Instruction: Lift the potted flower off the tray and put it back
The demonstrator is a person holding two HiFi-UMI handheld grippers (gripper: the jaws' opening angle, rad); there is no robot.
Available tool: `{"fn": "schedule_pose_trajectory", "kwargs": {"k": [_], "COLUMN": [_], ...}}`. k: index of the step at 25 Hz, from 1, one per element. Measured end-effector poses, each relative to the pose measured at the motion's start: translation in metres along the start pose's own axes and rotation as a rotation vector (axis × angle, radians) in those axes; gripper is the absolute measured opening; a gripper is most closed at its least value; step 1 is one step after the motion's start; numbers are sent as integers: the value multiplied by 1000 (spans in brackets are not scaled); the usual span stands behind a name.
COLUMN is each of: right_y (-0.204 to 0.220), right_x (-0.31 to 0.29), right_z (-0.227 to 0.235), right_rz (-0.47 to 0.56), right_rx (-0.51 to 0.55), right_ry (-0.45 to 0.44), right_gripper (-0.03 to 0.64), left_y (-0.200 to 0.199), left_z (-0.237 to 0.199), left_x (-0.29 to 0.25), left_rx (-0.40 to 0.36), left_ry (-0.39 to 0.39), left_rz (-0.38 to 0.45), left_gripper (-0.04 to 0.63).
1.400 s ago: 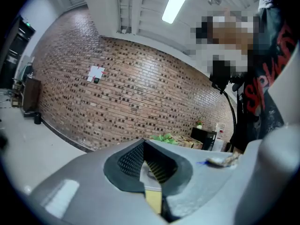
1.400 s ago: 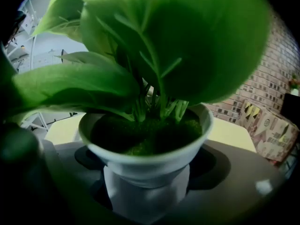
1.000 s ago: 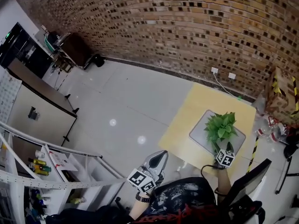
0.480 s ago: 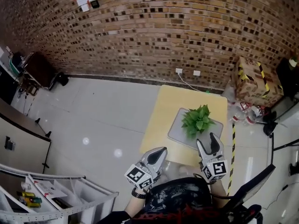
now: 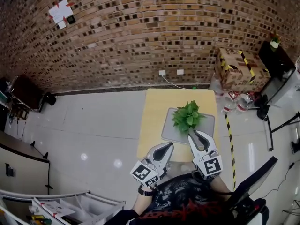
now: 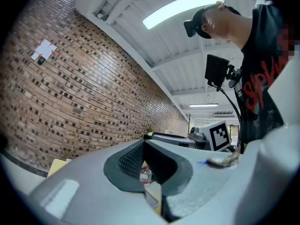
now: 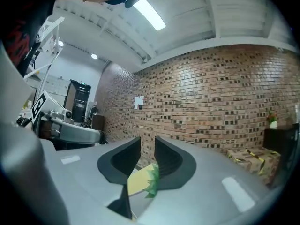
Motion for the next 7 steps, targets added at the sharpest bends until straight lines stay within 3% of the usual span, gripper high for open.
{"fn": "schedule_pose_trajectory", "kwargs": {"k": [3,7], "right_y": [6,-15], "right_x": [-17,-76], "right_z": [17,53], "right_rz": [-52,59], "right_rx": [-4,53], "right_ry": [10,-28], "right_gripper": [83,75], "left_y": [-10,-36], "left_z": [-15,-52], "left_x": [-10,-49], "left_rx": [-37,-139], "left_ry": [-10,2], "left_rz": [32,123], "left_gripper": [5,5]}}
Point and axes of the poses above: the fingertips, and each gripper's own axes: x backward along the fingers, z to its right, y out of its underside, the point moved 4 cm from there along x, backward along the fingers, and after that the axes turned 14 degrees about z, right-handed, at the moved point
